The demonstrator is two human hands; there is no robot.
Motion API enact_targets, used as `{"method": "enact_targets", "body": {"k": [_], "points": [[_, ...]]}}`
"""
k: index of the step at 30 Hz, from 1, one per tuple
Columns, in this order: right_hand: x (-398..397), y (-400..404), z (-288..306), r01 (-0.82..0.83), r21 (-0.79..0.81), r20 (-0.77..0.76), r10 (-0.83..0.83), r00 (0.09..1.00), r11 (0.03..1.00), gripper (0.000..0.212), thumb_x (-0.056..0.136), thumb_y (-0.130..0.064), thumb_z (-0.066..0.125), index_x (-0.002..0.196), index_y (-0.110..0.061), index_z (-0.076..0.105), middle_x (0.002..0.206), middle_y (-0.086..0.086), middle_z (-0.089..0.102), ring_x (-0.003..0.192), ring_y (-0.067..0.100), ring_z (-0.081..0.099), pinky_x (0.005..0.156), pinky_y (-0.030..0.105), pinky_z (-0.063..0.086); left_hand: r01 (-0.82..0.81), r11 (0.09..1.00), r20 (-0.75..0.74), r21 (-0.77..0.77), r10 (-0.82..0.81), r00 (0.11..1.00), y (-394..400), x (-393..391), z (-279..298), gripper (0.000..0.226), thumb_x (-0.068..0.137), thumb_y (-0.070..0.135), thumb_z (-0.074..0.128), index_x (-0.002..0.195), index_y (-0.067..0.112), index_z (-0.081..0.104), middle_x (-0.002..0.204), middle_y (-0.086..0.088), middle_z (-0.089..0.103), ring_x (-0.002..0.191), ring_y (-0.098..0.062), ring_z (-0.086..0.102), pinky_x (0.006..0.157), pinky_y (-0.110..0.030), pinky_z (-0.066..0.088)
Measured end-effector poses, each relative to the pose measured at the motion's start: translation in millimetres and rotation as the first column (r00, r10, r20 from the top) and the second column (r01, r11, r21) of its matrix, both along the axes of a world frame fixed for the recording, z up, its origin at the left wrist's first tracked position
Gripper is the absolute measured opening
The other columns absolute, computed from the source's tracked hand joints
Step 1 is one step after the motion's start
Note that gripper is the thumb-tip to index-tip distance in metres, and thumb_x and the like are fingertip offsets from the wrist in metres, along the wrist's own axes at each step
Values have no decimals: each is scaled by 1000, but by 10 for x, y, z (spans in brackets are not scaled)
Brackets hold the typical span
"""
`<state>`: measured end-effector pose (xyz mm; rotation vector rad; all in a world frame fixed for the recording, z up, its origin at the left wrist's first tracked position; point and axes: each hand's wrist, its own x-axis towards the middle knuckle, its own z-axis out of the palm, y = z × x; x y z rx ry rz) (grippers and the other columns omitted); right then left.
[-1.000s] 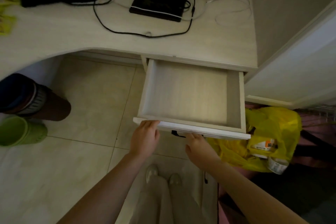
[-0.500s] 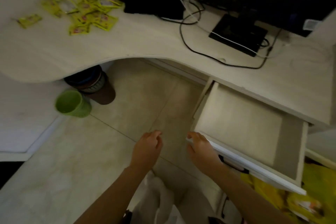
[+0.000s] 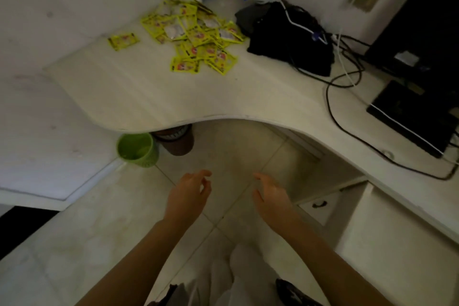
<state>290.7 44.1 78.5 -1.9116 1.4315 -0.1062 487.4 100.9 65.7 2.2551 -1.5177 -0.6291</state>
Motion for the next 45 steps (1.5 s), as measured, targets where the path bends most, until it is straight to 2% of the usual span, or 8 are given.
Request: {"method": "enact_targets", "body": {"k": [3, 8, 16, 21, 29, 33, 40, 45], "points": [[295, -453, 52, -35, -55, 2, 35, 999, 998, 44, 97, -20, 43, 141, -13, 39, 139, 9, 49, 126, 25, 48, 107, 34, 37, -63, 998, 16, -7, 63, 998, -349, 299, 18, 25, 94, 28, 50, 117, 29, 58, 102, 2, 65, 96, -16, 60, 79, -29, 48], [763, -1249, 87, -85, -135, 30, 89, 996, 987, 43, 97, -22, 44, 138, -11, 42, 139, 9, 49, 127, 25, 47, 107, 32, 35, -118, 993, 26, -29, 118, 993, -957, 689, 17, 25, 92, 28, 54, 116, 23, 61, 99, 2, 67, 94, -19, 63, 77, -31, 51], [1381, -2412, 173, -222, -101, 51, 228, 972, 970, 42, 98, -23, 43, 139, -14, 40, 137, 3, 48, 129, 18, 43, 104, 28, 35, -193, 981, -33, -4, 193, 981, -1902, 1150, 23, 23, 94, 26, 53, 115, 23, 60, 97, 3, 68, 94, -15, 60, 75, -25, 44], [1686, -2948, 126, -258, -84, 21, 260, 965, 963, 42, 98, -23, 43, 139, -13, 40, 137, 5, 48, 129, 20, 42, 105, 30, 35, -255, 966, -84, 41, 257, 963, -2373, 1442, -40, 23, 92, 25, 54, 113, 24, 61, 94, 4, 66, 93, -17, 60, 79, -33, 50], [2125, -3705, -27, -231, -22, -85, 228, 970, 973, 46, 97, -24, 46, 140, -10, 37, 140, 11, 43, 130, 26, 39, 106, 35, 36, -184, 980, -67, 75, 189, 980, -3162, 2141, -180, 25, 91, 23, 55, 115, 19, 61, 105, 0, 64, 102, -21, 58, 84, -34, 48], [2322, -4007, -105, -203, -4, -145, 200, 969, 979, 48, 94, -21, 49, 139, -10, 37, 137, 13, 43, 127, 29, 40, 102, 37, 38, -123, 987, -54, 108, 130, 990, -3490, 2487, -223, 39, 89, 24, 59, 126, 16, 52, 119, -6, 56, 114, -26, 50, 90, -40, 46], [2556, -4341, -202, -226, 40, -230, 229, 946, 973, 67, 90, -16, 57, 146, -10, 21, 148, 13, 29, 133, 32, 29, 106, 39, 32, -61, 989, -8, 138, 63, 998, -3915, 2792, -325, 61, 86, 36, 65, 137, 12, 41, 135, -10, 46, 124, -30, 41, 99, -40, 40], [2590, -4565, -287, -327, 54, -317, 327, 891, 944, 81, 88, -13, 58, 151, -14, 8, 154, 10, 22, 140, 35, 19, 110, 45, 32, 15, 991, -26, 133, -12, 1000, -4093, 2770, -404, 70, 82, 35, 69, 140, 13, 36, 141, -8, 41, 133, -27, 32, 105, -37, 36]]}}
